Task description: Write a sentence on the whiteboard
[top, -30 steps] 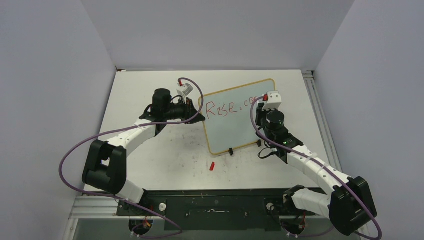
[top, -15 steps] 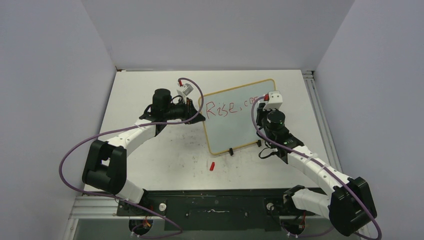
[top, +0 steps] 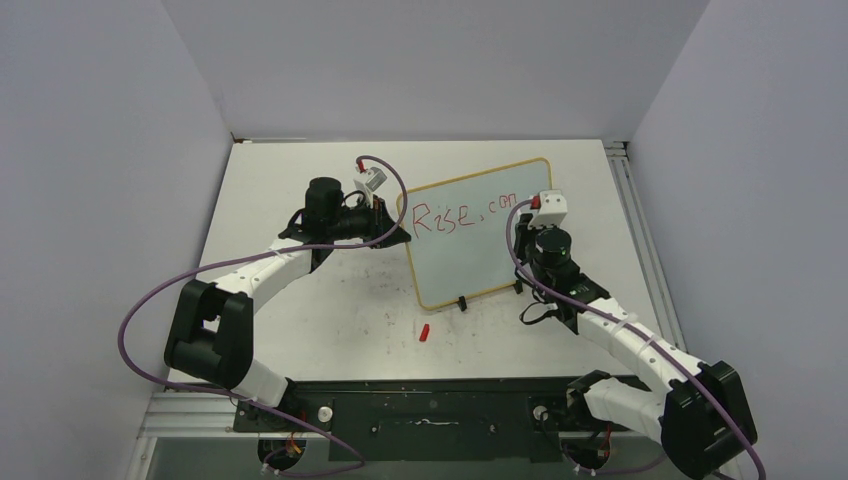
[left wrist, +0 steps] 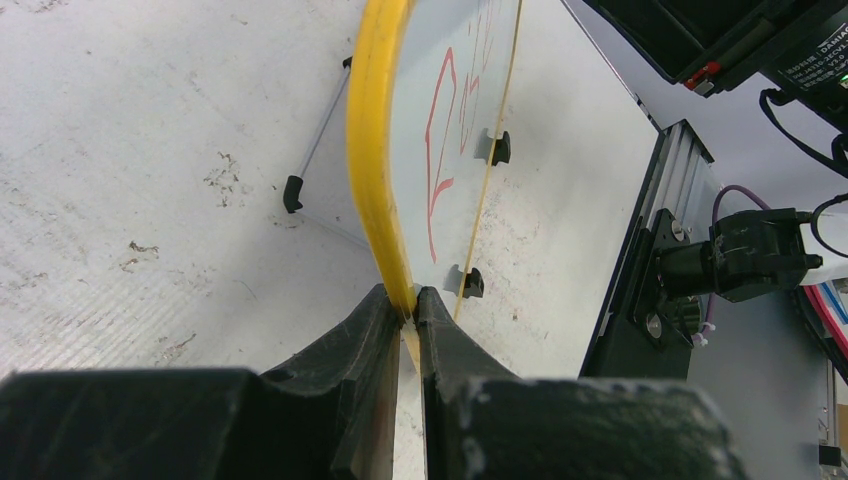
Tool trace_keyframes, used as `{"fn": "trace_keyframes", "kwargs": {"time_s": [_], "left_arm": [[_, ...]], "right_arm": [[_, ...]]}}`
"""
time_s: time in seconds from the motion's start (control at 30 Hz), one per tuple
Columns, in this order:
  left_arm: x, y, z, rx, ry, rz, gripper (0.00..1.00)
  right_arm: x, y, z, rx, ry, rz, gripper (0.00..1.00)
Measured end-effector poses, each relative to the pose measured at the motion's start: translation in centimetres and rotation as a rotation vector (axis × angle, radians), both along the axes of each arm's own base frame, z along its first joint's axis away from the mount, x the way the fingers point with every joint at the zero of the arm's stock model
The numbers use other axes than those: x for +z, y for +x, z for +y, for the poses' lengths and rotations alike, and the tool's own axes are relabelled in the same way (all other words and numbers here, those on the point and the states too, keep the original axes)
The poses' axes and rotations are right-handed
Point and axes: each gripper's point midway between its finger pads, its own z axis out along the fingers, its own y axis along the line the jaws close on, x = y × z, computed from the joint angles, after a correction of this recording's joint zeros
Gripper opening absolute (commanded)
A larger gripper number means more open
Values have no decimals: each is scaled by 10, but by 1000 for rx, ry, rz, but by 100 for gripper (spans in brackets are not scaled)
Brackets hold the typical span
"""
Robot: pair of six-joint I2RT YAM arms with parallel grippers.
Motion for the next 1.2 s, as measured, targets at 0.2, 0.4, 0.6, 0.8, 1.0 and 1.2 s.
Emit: {"fn": "trace_keyframes", "kwargs": {"time_s": [0.2,0.4,0.6,0.8,1.0,1.2], "left_arm": [[0,0,0,0,0,0,0],[0,0,0,0,1,1,0],[-1,-1,0,-1,3,2,0],[-1,-1,0,-3,5,-1,0],[-1,-1,0,-3,7,1,0],[-1,-1,0,-5,8,-1,0]], "right_arm": [[-4,-5,-2,-1,7,8,5],[-5,-8,-2,0,7,19,5],[-5,-12,-4,3,2,29,5],[13,-15,-5,7,14,-2,5],[19,-10,-15,-9,25,-14,5],[19,-6,-25,-12,40,-11,5]]}}
